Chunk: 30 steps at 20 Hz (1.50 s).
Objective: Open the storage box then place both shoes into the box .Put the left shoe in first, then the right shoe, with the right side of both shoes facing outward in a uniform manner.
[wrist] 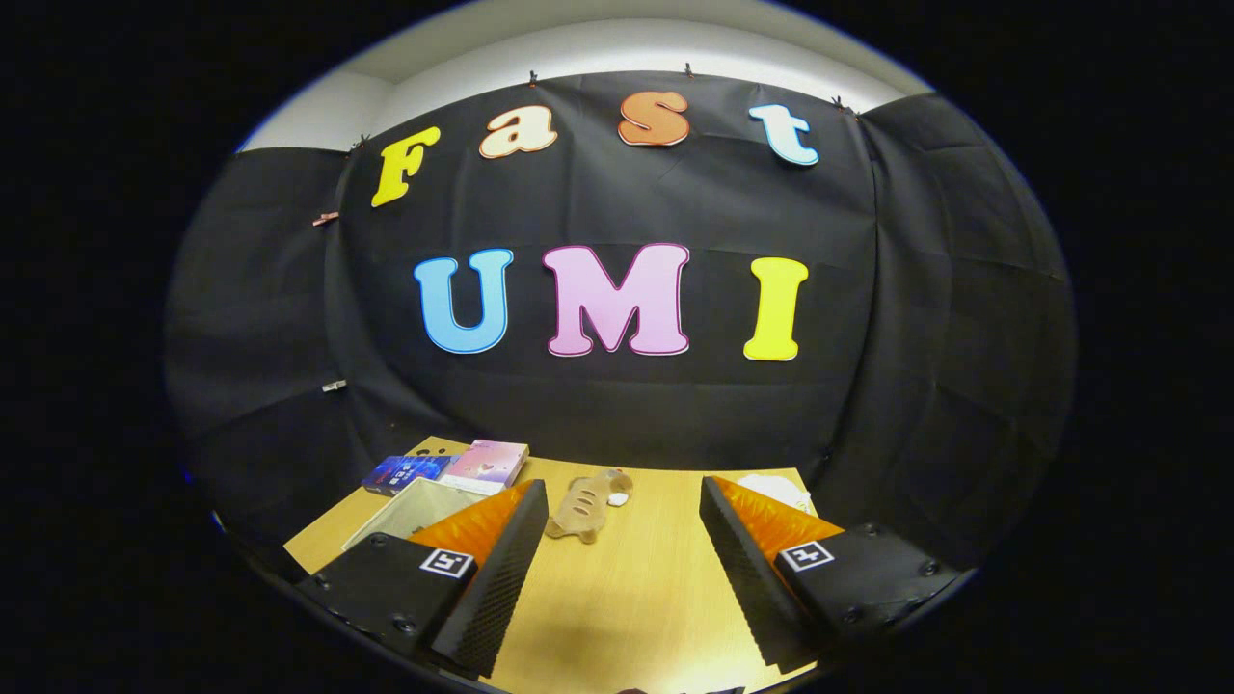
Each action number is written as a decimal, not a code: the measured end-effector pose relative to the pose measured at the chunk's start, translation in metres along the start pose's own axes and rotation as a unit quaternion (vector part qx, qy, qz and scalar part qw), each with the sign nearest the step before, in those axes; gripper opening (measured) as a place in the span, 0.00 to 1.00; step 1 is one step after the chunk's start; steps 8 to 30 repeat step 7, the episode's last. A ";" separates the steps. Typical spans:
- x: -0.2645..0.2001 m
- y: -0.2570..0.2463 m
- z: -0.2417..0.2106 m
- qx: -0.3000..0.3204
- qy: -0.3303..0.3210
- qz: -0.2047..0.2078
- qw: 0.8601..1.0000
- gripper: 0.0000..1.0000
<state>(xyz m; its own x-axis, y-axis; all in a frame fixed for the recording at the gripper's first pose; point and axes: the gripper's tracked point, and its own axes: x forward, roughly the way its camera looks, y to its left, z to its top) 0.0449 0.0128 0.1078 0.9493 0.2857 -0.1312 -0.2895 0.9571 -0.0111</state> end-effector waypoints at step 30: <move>-0.002 0.000 -0.007 0.011 -0.005 0.014 1.000 0.99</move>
